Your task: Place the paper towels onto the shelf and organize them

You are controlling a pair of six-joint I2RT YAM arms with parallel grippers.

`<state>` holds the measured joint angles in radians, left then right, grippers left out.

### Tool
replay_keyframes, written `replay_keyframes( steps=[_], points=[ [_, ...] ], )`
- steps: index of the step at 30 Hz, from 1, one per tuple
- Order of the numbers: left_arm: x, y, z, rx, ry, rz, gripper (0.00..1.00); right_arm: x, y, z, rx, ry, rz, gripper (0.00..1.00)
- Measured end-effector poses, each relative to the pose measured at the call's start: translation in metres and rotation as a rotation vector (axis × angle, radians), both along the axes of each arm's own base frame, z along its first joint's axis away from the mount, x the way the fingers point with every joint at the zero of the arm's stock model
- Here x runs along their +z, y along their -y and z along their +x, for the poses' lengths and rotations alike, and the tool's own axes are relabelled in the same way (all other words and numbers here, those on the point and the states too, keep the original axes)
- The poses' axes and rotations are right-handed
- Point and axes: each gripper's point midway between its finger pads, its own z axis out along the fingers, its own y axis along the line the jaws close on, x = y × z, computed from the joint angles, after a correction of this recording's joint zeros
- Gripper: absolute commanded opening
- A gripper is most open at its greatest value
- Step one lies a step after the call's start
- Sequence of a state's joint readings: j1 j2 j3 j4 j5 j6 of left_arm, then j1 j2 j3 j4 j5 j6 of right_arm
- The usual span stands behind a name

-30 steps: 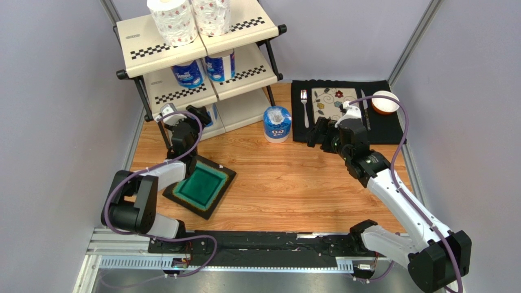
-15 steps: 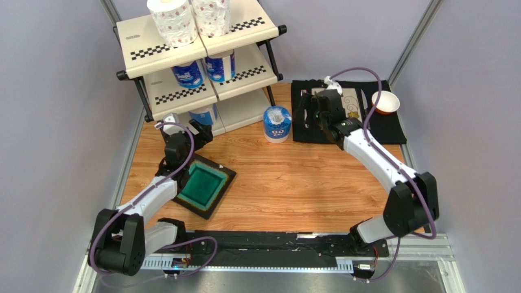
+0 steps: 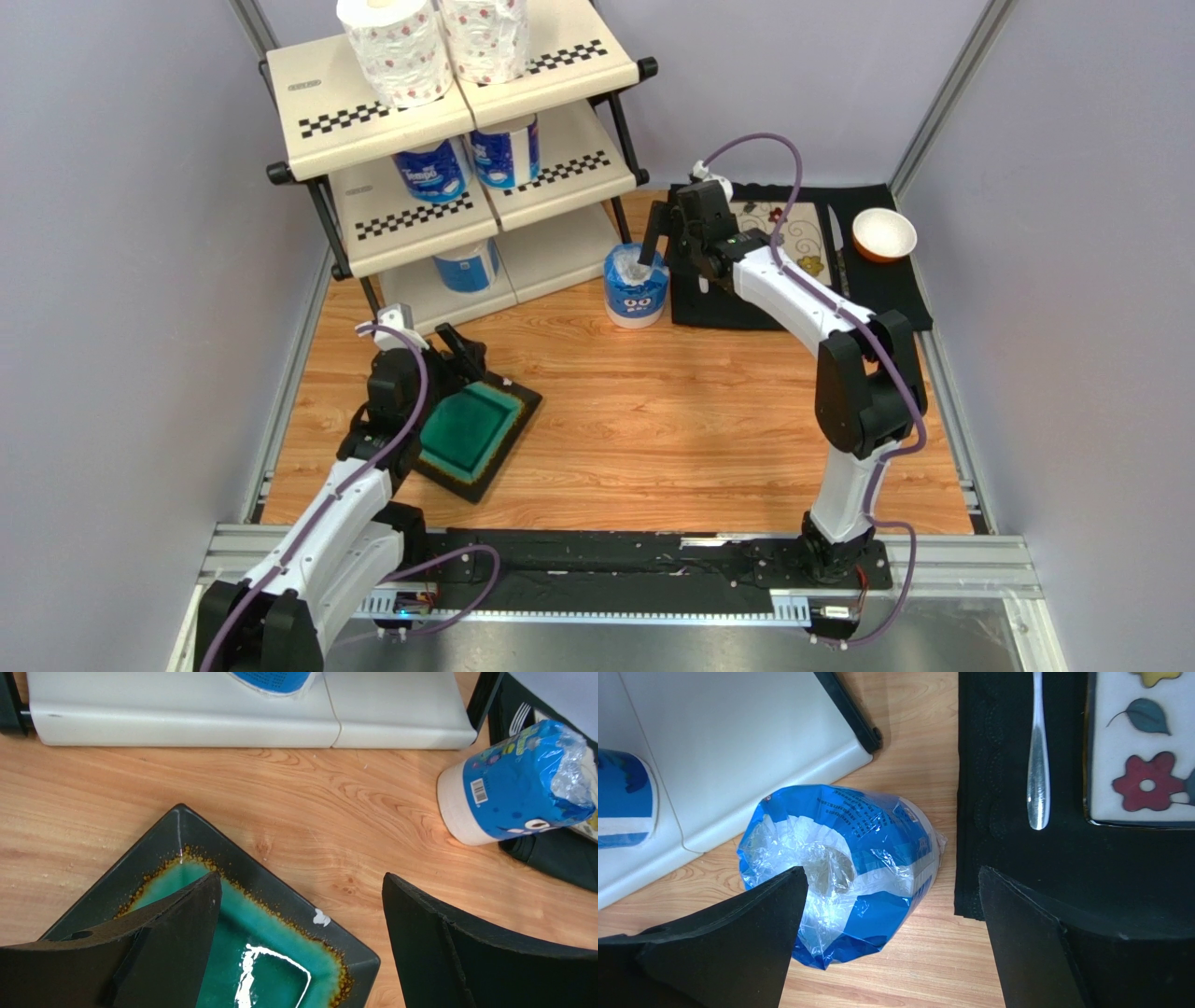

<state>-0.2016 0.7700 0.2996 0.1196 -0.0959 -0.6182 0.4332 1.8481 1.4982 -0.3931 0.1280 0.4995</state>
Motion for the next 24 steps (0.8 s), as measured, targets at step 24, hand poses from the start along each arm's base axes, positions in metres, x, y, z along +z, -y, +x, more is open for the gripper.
replay_keyframes(
  steps=[24],
  points=[
    [-0.017,0.0,-0.012,-0.014,-0.065,0.007,0.92,-0.052,-0.014,-0.001,0.025,-0.088,-0.093,0.8]
  ],
)
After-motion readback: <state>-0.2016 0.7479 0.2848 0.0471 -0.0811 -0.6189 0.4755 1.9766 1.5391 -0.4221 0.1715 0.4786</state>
